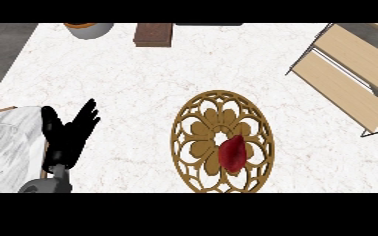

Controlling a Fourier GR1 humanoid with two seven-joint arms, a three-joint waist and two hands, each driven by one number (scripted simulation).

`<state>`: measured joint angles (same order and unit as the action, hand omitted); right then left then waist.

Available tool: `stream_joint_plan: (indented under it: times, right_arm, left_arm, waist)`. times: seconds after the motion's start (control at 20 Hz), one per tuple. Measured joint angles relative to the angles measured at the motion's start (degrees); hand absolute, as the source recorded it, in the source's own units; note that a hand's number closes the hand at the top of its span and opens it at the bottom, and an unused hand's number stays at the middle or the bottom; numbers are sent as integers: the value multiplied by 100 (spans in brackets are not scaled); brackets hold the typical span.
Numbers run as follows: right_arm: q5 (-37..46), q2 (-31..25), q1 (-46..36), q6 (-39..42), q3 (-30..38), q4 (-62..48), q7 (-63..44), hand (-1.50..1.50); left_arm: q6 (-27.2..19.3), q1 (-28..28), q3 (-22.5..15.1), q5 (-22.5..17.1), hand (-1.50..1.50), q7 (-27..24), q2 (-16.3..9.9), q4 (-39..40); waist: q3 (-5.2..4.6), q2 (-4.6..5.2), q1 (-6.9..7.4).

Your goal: Pick the cupcake from the placemat and place it in the tiered shelf

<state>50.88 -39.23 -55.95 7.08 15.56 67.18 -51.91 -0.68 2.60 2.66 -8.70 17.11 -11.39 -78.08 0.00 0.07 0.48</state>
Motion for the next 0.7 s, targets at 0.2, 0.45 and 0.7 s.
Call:
stream_joint_plan:
  times: [0.2, 0.45, 0.7]
  right_arm:
    - [61, -126, 5, -283, 68, -499, 380, 150]
    - [125, -199, -63, -641, 108, -1007, 764, 150]
    - [42, -172, 11, -895, 154, -1182, 1148, 150]
  left_arm:
    - [32, -32, 38, 12, 0, -7, 2, -18]
    - [41, -40, 34, 71, 0, -71, 70, 39]
    - [17, 12, 71, 110, 0, -10, 91, 29]
  waist:
    - [0, 4, 11]
    - [-1, 6, 15]
    - [-1, 1, 3]
